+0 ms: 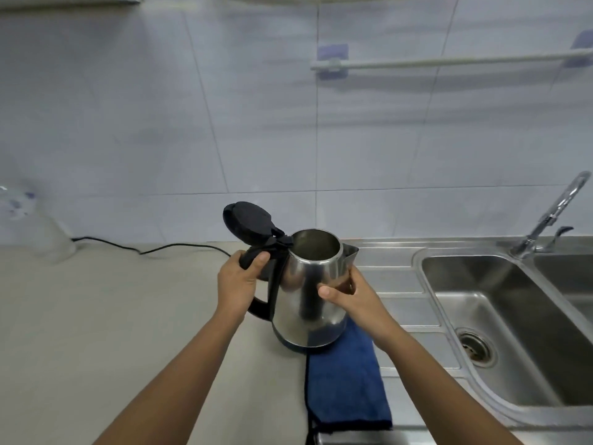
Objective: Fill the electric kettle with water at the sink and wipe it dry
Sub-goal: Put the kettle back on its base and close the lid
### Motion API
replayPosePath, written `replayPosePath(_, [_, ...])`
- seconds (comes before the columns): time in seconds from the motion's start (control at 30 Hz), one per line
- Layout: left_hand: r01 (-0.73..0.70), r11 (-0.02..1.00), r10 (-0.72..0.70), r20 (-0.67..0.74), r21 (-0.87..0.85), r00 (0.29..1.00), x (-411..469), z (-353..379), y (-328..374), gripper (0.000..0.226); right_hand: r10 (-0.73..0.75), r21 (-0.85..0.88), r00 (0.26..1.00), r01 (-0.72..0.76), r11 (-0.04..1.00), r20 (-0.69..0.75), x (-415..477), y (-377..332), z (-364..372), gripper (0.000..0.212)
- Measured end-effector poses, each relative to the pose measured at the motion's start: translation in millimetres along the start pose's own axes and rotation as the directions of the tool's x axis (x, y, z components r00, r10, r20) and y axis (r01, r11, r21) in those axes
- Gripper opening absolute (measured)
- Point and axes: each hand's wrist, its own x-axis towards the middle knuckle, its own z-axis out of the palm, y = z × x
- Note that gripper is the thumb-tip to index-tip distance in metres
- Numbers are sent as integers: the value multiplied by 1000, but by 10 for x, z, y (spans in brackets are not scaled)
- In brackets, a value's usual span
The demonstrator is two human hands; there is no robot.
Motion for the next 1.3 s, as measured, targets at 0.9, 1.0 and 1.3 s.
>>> replayPosePath(0.9, [58, 998, -58, -14, 8, 998, 192, -783, -846, 16, 21, -30, 1000, -20, 999, 16, 244, 423, 1097, 100])
replayPosePath(1.0, [39, 998, -40, 36, 41, 999, 148, -829, -795, 7, 17, -30, 999, -16, 999, 32, 237, 421, 1088, 103])
replayPosePath(1.3, [63, 891, -106, -73, -449, 992, 60, -981, -311, 49, -4, -65, 998, 8, 998, 60, 202, 377, 1082, 100])
